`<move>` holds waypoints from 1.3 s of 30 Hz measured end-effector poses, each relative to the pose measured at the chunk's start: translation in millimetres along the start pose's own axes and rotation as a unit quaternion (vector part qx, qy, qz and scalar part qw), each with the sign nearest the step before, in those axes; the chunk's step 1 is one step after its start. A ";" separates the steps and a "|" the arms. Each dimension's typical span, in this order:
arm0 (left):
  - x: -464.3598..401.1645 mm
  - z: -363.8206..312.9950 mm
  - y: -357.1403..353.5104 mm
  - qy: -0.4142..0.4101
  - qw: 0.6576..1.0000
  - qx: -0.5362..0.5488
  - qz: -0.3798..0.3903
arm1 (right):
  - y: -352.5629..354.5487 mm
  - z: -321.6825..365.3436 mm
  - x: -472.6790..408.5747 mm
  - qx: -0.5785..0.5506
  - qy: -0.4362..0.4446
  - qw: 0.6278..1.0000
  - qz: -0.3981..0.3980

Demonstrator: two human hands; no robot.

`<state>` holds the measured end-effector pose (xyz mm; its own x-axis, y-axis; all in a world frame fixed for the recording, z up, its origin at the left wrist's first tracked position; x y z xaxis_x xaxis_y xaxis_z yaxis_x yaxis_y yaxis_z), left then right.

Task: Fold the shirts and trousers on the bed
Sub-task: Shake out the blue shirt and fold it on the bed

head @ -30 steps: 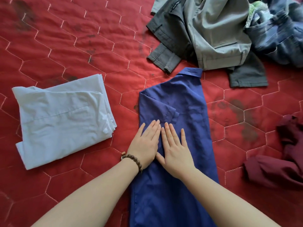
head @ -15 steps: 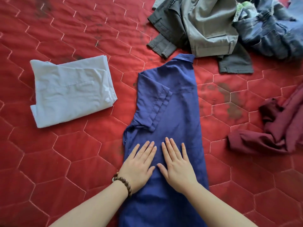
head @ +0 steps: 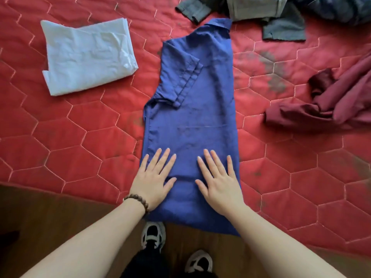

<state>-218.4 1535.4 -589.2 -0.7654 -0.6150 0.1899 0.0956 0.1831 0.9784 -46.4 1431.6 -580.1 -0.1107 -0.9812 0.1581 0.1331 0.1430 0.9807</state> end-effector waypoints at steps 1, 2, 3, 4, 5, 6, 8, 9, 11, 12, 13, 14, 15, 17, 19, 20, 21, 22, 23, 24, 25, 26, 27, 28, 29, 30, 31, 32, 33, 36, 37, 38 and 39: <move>1.9 4.2 -3.3 -0.001 1.000 -0.010 0.003 | -4.2 -5.4 4.0 0.005 -0.007 1.000 0.011; 2.5 8.0 -5.1 -0.005 1.000 -0.017 0.005 | -6.4 -12.6 7.1 0.010 -0.015 1.000 0.014; 1.8 10.8 -5.0 -0.012 1.000 -0.023 0.004 | -5.5 -20.0 9.9 0.016 -0.023 1.000 0.012; 1.3 13.6 -4.2 -0.015 1.000 -0.027 0.002 | -2.7 -26.2 13.4 0.021 -0.031 0.999 0.006; 1.6 16.9 -3.1 -0.011 1.000 -0.027 -0.001 | 1.5 -31.6 17.9 0.022 -0.043 0.999 -0.001; 4.0 20.1 -0.9 0.000 1.000 -0.023 -0.006 | 6.4 -35.5 24.2 0.020 -0.051 0.998 -0.008; 16.7 26.3 1.5 0.007 1.000 -0.018 -0.020 | 9.9 -37.6 41.6 0.013 -0.032 0.999 -0.013; 25.8 28.2 -0.4 -0.013 0.999 -0.023 -0.025 | 7.5 -36.5 50.4 0.015 -0.010 1.000 -0.003; 46.1 29.5 -10.6 -0.075 0.996 -0.040 -0.014 | -3.9 -35.1 63.7 0.030 0.022 0.999 0.037; 53.3 30.0 -15.1 -0.093 0.994 -0.048 -0.003 | -9.2 -35.3 66.8 0.036 0.021 0.998 0.056; 55.5 31.1 -16.5 -0.094 0.994 -0.054 -0.002 | -12.0 -35.5 67.3 0.040 0.011 0.997 0.069; 54.3 32.5 -15.1 -0.085 0.995 -0.058 -0.005 | -11.8 -35.4 66.2 0.043 0.001 0.996 0.077; 53.2 33.2 -10.5 -0.072 0.995 -0.062 -0.010 | -8.3 -35.1 66.1 0.045 -0.002 0.996 0.079; 56.4 35.5 1.3 -0.069 0.995 -0.061 -0.028 | 3.4 -35.6 71.3 0.042 0.014 0.997 0.067; 72.8 41.7 8.1 -0.121 0.989 -0.058 -0.055 | 16.5 -38.7 87.1 0.034 0.057 0.997 0.046; 81.2 45.9 8.2 -0.161 0.983 -0.063 -0.060 | 20.3 -44.1 96.3 0.029 0.081 0.995 0.040; 89.9 48.8 7.8 -0.199 0.975 -0.073 -0.061 | 21.9 -49.9 106.8 0.027 0.106 0.993 0.040; 97.8 49.8 6.9 -0.235 0.967 -0.083 -0.058 | 21.6 -54.6 117.0 0.029 0.132 0.990 0.048; 103.6 49.1 4.2 -0.266 0.958 -0.094 -0.050 | 19.7 -57.6 125.9 0.037 0.155 0.985 0.066; 107.5 47.3 -0.1 -0.286 0.952 -0.103 -0.043 | 17.0 -59.1 132.1 0.052 0.173 0.980 0.083; 109.7 44.8 -5.2 -0.295 0.949 -0.105 -0.040 | 13.7 -59.3 135.8 0.069 0.186 0.976 0.094; 110.3 42.3 -10.4 -0.292 0.950 -0.101 -0.042 | 10.1 -57.5 137.3 0.085 0.194 0.973 0.094; 110.3 40.3 -14.6 -0.281 0.954 -0.096 -0.049 | 7.0 -53.8 137.2 0.095 0.200 0.971 0.086; 109.4 38.4 -17.7 -0.265 0.959 -0.089 -0.055 | 4.3 -48.9 136.0 0.102 0.204 0.971 0.068; 108.6 35.8 -19.6 -0.246 0.964 -0.083 -0.065 | 2.2 -43.6 134.3 0.101 0.203 0.973 0.046; 108.1 32.5 -20.2 -0.229 0.968 -0.077 -0.075 | 0.2 -38.2 132.3 0.097 0.199 0.975 0.022; 107.5 28.2 -19.5 -0.216 0.970 -0.075 -0.087 | -1.8 -33.0 130.5 0.094 0.193 0.977 0.003; 106.8 23.1 -17.8 -0.206 0.971 -0.071 -0.097 | -3.7 -28.3 129.4 0.095 0.188 0.977 -0.012; 106.0 18.6 -16.8 -0.199 0.971 -0.068 -0.109 | -5.3 -24.8 129.1 0.095 0.183 0.978 -0.020; 104.5 14.7 -13.3 -0.181 0.972 -0.064 -0.134 | -0.3 -22.6 124.3 0.085 0.158 0.983 -0.038; 103.4 14.4 -10.9 -0.175 0.973 -0.057 -0.140 | 3.0 -23.7 120.9 0.070 0.153 0.985 -0.045; 102.0 13.2 -7.2 -0.170 0.975 -0.042 -0.140 | 6.4 -24.2 117.1 0.051 0.154 0.985 -0.050; 99.3 12.4 -3.4 -0.163 0.977 -0.022 -0.134 | 10.7 -25.1 113.5 0.029 0.158 0.986 -0.053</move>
<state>-302.6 1483.3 -574.7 -0.9278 -0.3589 -0.1023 -0.1140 0.0116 0.9934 -32.9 1318.5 -554.5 0.1932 -0.9810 0.0197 0.0802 0.0358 0.9961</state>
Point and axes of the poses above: each hand's wrist, its own x-axis away from the middle knuckle, its own y-axis out of the back of the hand, z = x × y, the point moved 4 cm from there along -x, towards the middle knuckle, and after that the axes turned 1 degree about y, right-handed, at the moved point
